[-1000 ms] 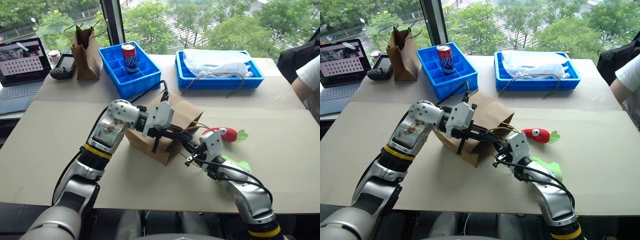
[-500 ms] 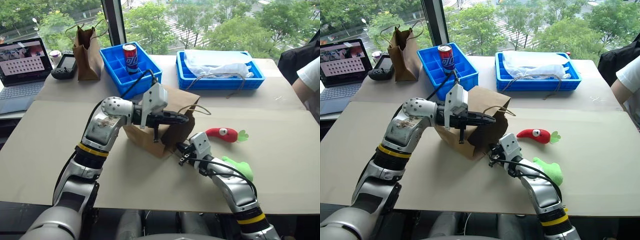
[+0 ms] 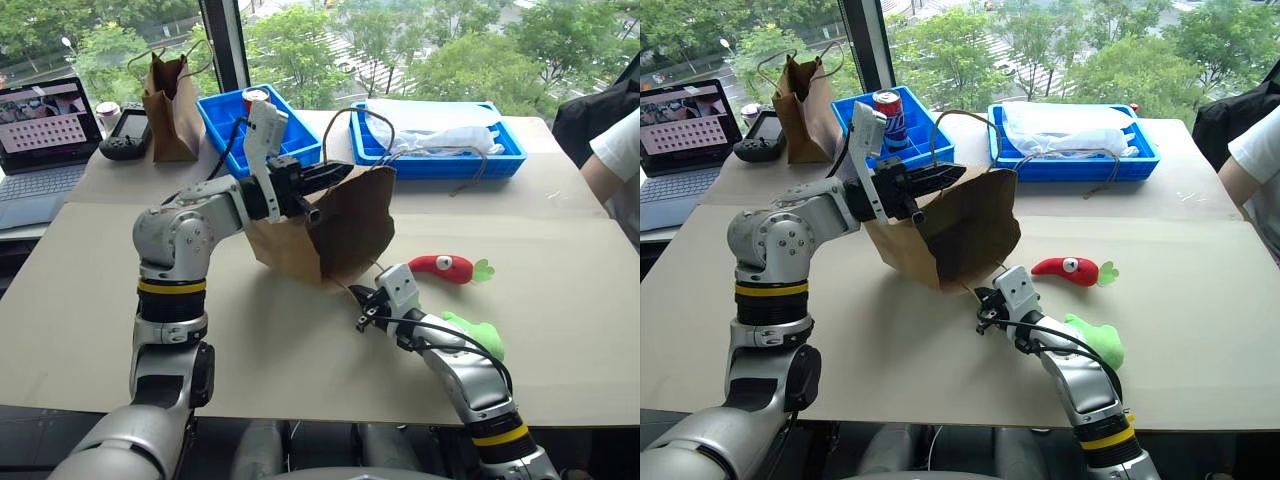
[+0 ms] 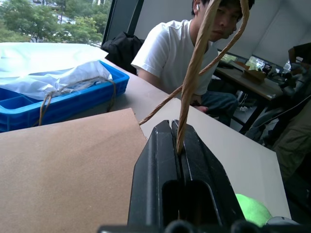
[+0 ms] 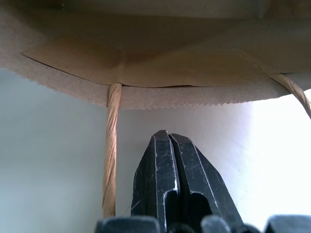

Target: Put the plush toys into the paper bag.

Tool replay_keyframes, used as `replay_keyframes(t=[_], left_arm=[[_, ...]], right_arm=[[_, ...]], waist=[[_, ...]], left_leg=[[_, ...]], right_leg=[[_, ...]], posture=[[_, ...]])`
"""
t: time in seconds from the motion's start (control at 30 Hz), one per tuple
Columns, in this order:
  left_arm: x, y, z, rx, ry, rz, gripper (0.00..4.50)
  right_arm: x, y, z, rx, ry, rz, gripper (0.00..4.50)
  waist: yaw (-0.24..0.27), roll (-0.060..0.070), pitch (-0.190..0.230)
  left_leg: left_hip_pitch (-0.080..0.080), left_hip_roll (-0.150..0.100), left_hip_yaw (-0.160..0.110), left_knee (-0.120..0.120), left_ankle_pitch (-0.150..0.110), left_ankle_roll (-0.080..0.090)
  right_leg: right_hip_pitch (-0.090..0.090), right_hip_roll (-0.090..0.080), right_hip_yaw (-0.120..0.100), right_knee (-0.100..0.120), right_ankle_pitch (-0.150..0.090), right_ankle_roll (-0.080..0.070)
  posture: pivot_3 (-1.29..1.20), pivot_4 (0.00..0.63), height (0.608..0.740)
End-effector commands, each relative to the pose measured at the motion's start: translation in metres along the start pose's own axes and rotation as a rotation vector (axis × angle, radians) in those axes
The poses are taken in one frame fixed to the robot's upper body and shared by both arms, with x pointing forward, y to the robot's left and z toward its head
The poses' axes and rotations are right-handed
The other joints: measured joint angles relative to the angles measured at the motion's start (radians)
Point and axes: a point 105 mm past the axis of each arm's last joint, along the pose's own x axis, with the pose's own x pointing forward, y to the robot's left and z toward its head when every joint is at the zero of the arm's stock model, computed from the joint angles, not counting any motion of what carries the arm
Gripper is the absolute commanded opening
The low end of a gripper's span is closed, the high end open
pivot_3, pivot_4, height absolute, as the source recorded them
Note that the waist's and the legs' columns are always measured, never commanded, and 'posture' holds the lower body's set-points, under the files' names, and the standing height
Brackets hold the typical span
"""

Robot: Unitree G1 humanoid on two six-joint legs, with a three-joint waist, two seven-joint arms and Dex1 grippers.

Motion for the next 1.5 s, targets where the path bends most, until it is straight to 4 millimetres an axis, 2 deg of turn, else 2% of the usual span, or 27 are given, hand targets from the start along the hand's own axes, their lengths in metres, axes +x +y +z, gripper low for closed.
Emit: replay_keyframes(t=[0.03,0.2,0.27,0.33,0.4,0.53,0.67,0.87,0.93,0.97,1.03,1.17,1.27,1.3,1.33,1.37,1.43,1.5], left_arm=[[-0.008,-0.002,0.028,-0.036,-0.082,-0.005,0.0],[-0.029,0.025,0.04,-0.081,-0.122,0.077,0.0],[-0.035,0.038,0.041,-0.091,-0.125,0.118,0.0],[-0.037,0.042,0.039,-0.111,-0.125,0.123,0.0],[-0.034,0.039,0.028,-0.078,-0.075,0.106,0.0],[-0.027,0.028,0.013,-0.139,-0.063,0.049,0.0],[-0.022,0.023,0.009,-0.164,-0.069,0.03,0.0],[-0.019,0.019,-0.002,-0.219,-0.052,0.014,0.0],[-0.02,0.019,-0.006,-0.22,-0.038,0.015,0.0],[-0.02,0.019,-0.008,-0.231,-0.039,0.014,0.0],[-0.019,0.017,-0.013,-0.25,-0.034,0.009,0.0],[-0.019,0.015,-0.018,-0.268,-0.031,0.001,0.0],[-0.017,0.013,-0.021,-0.302,-0.038,-0.006,0.0],[-0.016,0.013,-0.021,-0.317,-0.042,-0.007,0.0],[-0.016,0.013,-0.022,-0.327,-0.044,-0.006,0.0],[-0.016,0.013,-0.024,-0.333,-0.042,0.0,0.0],[-0.015,0.013,-0.025,-0.342,-0.042,0.005,0.0],[-0.014,0.011,-0.025,-0.352,-0.04,-0.007,0.0]], right_arm=[[-0.002,0.005,-0.02,0.039,0.065,0.007,0.03],[-0.007,0.006,-0.024,0.044,0.075,0.001,0.03],[-0.008,0.006,-0.024,0.044,0.076,-0.001,0.03],[-0.009,0.006,-0.024,0.041,0.078,0.0,0.03],[-0.01,0.006,-0.022,0.037,0.077,0.002,0.03],[-0.011,0.005,-0.014,0.026,0.059,0.002,0.03],[-0.015,0.001,0.0,0.036,0.032,-0.005,0.03],[-0.035,-0.005,0.041,0.051,-0.024,0.039,0.03],[-0.039,-0.007,0.048,0.056,-0.03,0.036,0.03],[-0.042,-0.007,0.053,0.059,-0.035,0.041,0.59],[-0.053,-0.012,0.065,0.037,-0.045,0.038,1.04],[-0.072,-0.018,0.083,0.027,-0.066,0.041,2.39],[-0.087,-0.034,0.11,0.085,-0.207,-0.019,3.5],[-0.094,-0.047,0.115,0.12,-0.258,-0.077,3.93],[-0.099,-0.055,0.117,0.146,-0.288,-0.117,4.12],[-0.106,-0.069,0.109,0.108,-0.237,-0.181,4.48],[-0.119,-0.089,0.089,-0.007,-0.083,-0.265,4.48],[-0.128,-0.12,0.072,-0.08,0.034,-0.352,4.48]], waist=[[-0.001,0.0,0.0],[0.0,0.0,0.0],[0.0,0.0,0.0],[0.001,-0.001,0.0],[0.005,-0.002,0.0],[0.005,-0.003,0.0],[0.003,-0.003,0.0],[0.003,-0.003,0.0],[0.003,-0.003,0.0],[0.002,-0.003,0.001],[0.003,-0.003,0.001],[0.003,-0.003,0.001],[0.003,-0.004,0.001],[0.004,-0.004,0.001],[0.004,-0.004,0.001],[0.004,-0.004,0.001],[0.01,-0.003,0.002],[0.011,-0.003,0.002]], left_leg=[[0.0,0.0,0.0,0.0,0.0,0.0],[0.001,0.0,0.0,-0.002,0.0,0.0],[0.001,-0.001,0.0,-0.003,0.0,-0.001],[0.001,-0.001,0.0,-0.003,0.001,-0.001],[0.0,-0.001,0.0,-0.003,0.001,-0.002],[0.0,-0.002,0.0,-0.003,0.001,-0.002],[0.0,-0.001,0.0,-0.004,0.001,-0.002],[-0.001,-0.001,0.0,-0.004,0.001,-0.002],[-0.001,-0.001,0.0,-0.004,0.001,-0.002],[-0.001,-0.001,0.0,-0.004,0.001,-0.002],[-0.001,-0.001,0.0,-0.004,0.001,-0.002],[-0.003,-0.001,0.0,-0.005,0.001,-0.002],[-0.003,-0.001,-0.001,-0.005,0.001,-0.002],[-0.003,-0.001,-0.001,-0.005,0.001,-0.002],[-0.003,-0.001,-0.001,-0.005,0.001,-0.002],[-0.003,-0.001,-0.001,-0.005,0.001,-0.002],[-0.003,-0.002,-0.001,-0.005,0.001,-0.002],[-0.004,-0.003,0.0,-0.005,0.001,-0.001]], right_leg=[[0.0,0.0,0.0,0.0,0.0,0.0],[0.0,0.0,0.0,0.0,0.0,0.0],[0.0,0.0,0.0,0.0,0.0,0.0],[0.0,0.0,-0.001,0.0,0.0,0.0],[0.0,-0.001,-0.001,-0.001,0.0,0.0],[0.0,-0.003,-0.001,-0.001,0.0,0.0],[-0.001,-0.002,-0.001,-0.001,0.0,0.0],[-0.001,-0.003,-0.001,-0.001,0.0,0.0],[-0.001,-0.003,-0.001,-0.001,0.0,0.0],[-0.002,-0.002,-0.001,-0.001,0.0,0.0],[-0.002,-0.002,-0.001,-0.002,0.0,0.0],[-0.002,-0.003,-0.001,-0.003,0.0,0.0],[-0.002,-0.003,-0.001,-0.004,0.0,0.0],[-0.002,-0.003,-0.001,-0.004,0.0,0.0],[-0.002,-0.002,-0.001,-0.004,0.0,0.0],[-0.002,-0.002,-0.001,-0.005,0.0,0.0],[-0.002,-0.004,-0.001,-0.005,0.0,0.0],[-0.002,-0.004,-0.001,-0.007,-0.001,0.001]], posture=[[0.0,0.15,0.724],[0.0,0.15,0.724],[0.0,0.15,0.724],[0.0,0.15,0.724],[0.0,0.15,0.724],[0.0,0.15,0.724],[0.0,0.15,0.724],[0.0,0.15,0.724],[0.0,0.15,0.724],[0.0,0.15,0.724],[0.0,0.15,0.724],[0.0,0.15,0.724],[0.0,0.15,0.724],[0.0,0.15,0.724],[0.0,0.15,0.724],[0.0,0.15,0.724],[0.0,0.15,0.724],[0.0,0.15,0.724]])
